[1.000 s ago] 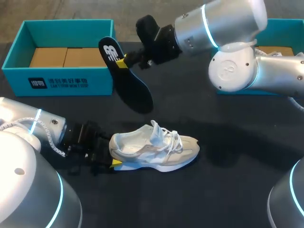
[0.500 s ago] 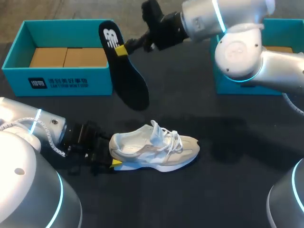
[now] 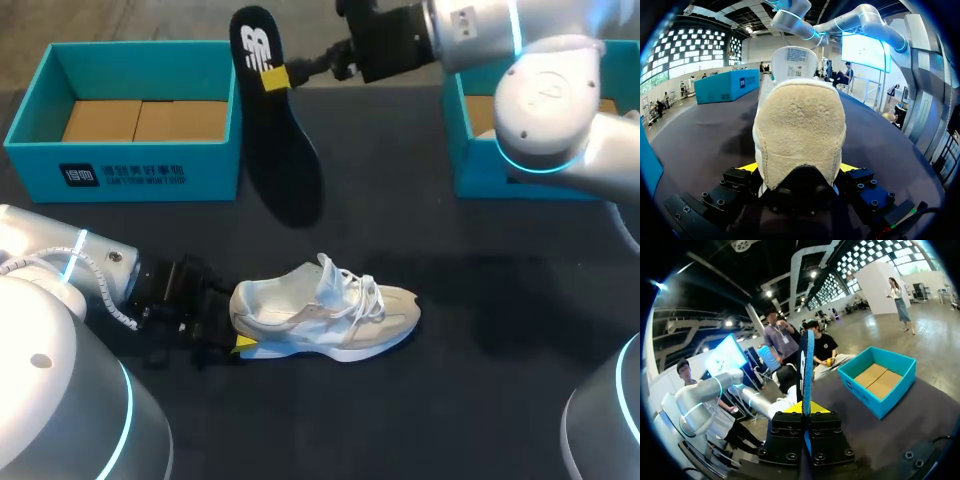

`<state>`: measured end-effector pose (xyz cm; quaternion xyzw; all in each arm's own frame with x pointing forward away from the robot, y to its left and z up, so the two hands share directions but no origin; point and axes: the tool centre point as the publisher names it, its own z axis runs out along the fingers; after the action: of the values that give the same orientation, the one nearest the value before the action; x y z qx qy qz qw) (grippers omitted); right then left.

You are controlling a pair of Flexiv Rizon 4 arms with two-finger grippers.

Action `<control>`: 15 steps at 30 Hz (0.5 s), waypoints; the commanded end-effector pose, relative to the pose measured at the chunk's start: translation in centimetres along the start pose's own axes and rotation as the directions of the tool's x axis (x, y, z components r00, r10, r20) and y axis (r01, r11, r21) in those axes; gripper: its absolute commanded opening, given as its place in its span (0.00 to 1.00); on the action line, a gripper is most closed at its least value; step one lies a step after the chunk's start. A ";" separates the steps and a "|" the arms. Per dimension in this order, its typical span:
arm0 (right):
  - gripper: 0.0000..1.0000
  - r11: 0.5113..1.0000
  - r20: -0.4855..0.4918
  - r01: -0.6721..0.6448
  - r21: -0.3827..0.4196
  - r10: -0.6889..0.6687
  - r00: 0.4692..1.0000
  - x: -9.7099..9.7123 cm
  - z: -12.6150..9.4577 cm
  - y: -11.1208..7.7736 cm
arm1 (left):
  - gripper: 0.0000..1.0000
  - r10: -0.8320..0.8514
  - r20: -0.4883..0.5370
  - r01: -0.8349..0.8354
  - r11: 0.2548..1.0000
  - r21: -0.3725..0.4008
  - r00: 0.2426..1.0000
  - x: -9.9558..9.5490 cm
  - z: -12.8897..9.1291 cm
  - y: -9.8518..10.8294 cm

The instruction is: Take the shoe out of the shoebox, open the shoe tongue, remove and reinsert the insole, then place the shoe into the shoebox

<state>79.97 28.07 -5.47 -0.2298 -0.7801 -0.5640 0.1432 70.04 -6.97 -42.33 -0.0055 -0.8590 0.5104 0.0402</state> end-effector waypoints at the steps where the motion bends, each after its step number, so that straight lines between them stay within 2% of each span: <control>1: 0.00 1.000 0.015 -0.005 0.027 0.005 1.000 1.5 -2.2 -0.5 | 0.00 0.000 0.000 0.000 1.000 -0.003 1.000 -0.1 0.3 0.2; 15: 0.00 0.993 0.064 -0.050 0.103 0.044 0.997 4.7 -7.0 -1.5 | 0.00 0.000 0.000 0.000 1.000 -0.003 1.000 -0.1 0.3 0.2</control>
<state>75.88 23.76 -3.15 -0.2511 -0.8042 -0.5171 0.1508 70.04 -6.96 -42.33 -0.0055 -0.8590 0.5104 0.0402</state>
